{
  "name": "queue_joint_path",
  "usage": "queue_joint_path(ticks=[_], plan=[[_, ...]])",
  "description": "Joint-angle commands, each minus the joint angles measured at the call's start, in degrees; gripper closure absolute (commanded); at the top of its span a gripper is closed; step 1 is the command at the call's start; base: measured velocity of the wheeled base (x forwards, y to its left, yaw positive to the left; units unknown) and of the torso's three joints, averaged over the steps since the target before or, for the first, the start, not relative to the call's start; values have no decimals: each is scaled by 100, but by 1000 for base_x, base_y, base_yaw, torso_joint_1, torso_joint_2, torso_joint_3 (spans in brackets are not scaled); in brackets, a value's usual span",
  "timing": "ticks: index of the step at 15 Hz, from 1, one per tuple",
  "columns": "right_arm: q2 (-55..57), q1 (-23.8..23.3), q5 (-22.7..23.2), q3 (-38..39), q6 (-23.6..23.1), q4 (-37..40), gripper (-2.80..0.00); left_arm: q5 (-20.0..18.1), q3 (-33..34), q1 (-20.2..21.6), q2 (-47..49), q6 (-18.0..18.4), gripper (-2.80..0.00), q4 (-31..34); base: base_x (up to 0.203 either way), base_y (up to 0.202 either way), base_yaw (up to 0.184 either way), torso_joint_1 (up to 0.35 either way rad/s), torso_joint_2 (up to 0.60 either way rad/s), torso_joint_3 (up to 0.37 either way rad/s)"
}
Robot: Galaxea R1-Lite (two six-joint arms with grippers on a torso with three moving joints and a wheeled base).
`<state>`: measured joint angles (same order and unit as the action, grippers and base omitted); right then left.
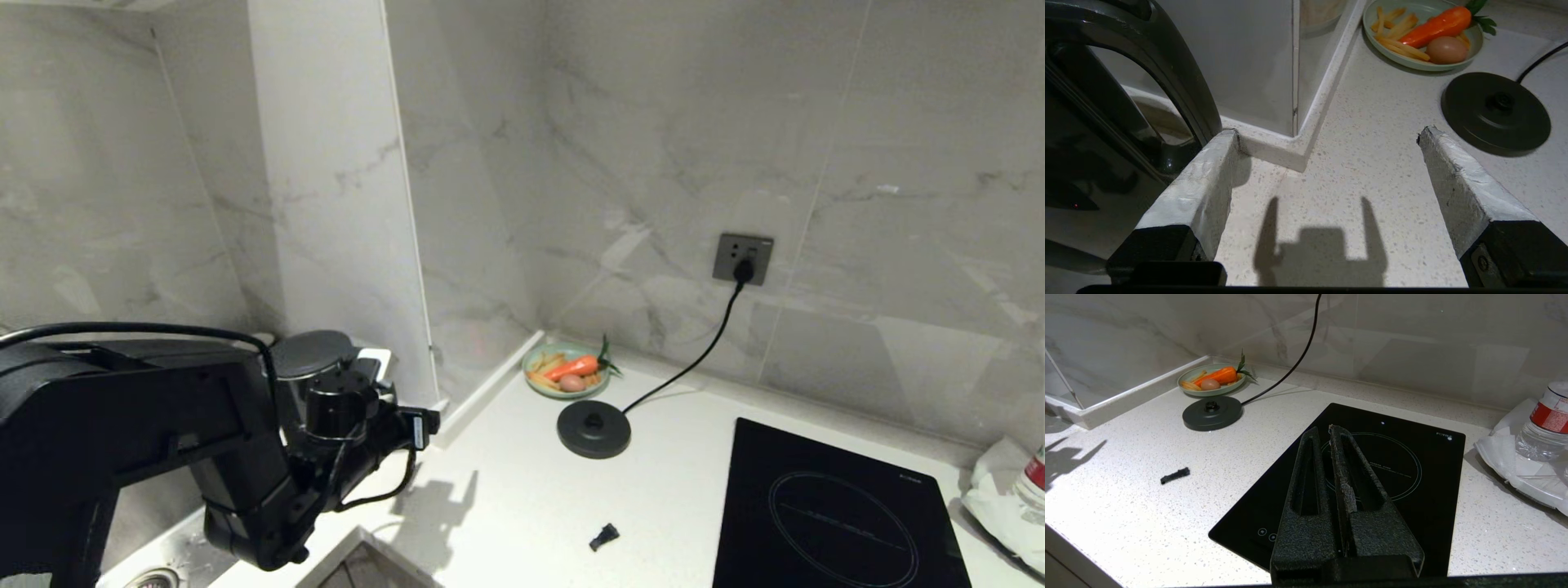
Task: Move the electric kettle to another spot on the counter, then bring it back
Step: Grab the kettle
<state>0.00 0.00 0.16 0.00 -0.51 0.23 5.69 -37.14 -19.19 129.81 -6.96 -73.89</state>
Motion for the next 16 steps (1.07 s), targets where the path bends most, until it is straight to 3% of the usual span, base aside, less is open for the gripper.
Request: queue_joint_path(ticks=[1, 16], plan=[[0, 0, 2, 0, -2, 0, 0, 2, -233, 110, 291, -7, -280, -47, 0, 0, 0, 0, 0, 0], [0, 0, 2, 0, -2, -2, 0, 11, -1331, 565, 1055, 115, -280, -38, 0, 0, 0, 0, 0, 0]])
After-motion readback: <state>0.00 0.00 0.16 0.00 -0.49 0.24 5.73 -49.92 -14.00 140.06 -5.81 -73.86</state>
